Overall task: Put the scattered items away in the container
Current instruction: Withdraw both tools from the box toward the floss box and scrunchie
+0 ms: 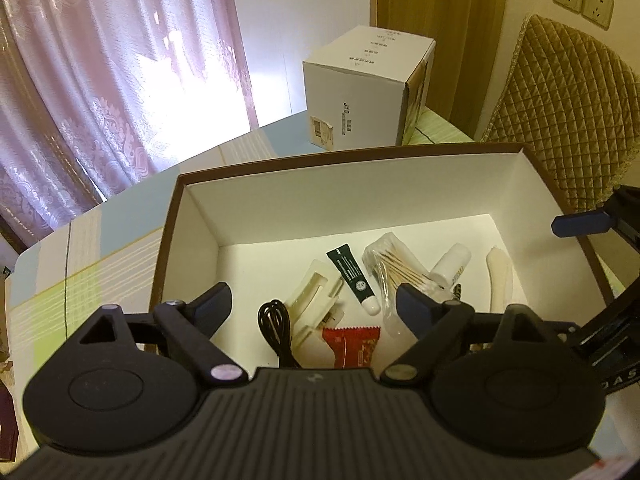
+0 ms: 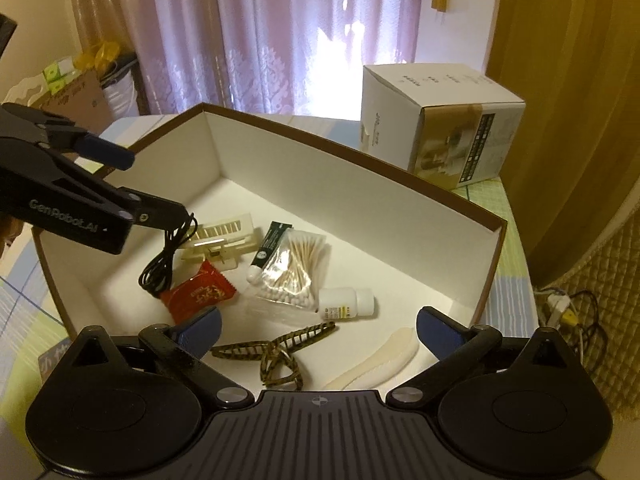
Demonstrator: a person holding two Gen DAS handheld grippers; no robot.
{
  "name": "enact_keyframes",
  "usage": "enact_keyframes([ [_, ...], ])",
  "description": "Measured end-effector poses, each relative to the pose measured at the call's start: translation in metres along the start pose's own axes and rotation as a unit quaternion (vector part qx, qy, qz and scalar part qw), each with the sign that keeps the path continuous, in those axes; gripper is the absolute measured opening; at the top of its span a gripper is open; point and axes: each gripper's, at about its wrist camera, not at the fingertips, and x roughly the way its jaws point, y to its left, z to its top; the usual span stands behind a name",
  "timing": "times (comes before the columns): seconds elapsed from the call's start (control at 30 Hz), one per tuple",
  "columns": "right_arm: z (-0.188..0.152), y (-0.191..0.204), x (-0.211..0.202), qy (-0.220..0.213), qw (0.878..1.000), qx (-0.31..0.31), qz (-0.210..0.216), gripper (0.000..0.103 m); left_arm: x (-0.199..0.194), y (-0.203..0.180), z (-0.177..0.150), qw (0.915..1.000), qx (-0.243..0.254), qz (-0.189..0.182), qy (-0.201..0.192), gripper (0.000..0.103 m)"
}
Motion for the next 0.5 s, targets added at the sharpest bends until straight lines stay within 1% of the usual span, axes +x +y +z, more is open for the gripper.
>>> enact_keyframes([
  [0.23, -0.005, 0.007, -0.019, -0.017, 1.000, 0.017, -0.013, 0.101, -0.029, -0.001, -0.009, 0.9999, 0.004, 0.003, -0.015, 0.087],
  [0.5, -0.014, 0.023, -0.044, -0.033, 0.999, 0.025, -0.029, 0.101, -0.065, 0.002, -0.023, 0.9996, -0.004, 0.001, -0.028, 0.087],
])
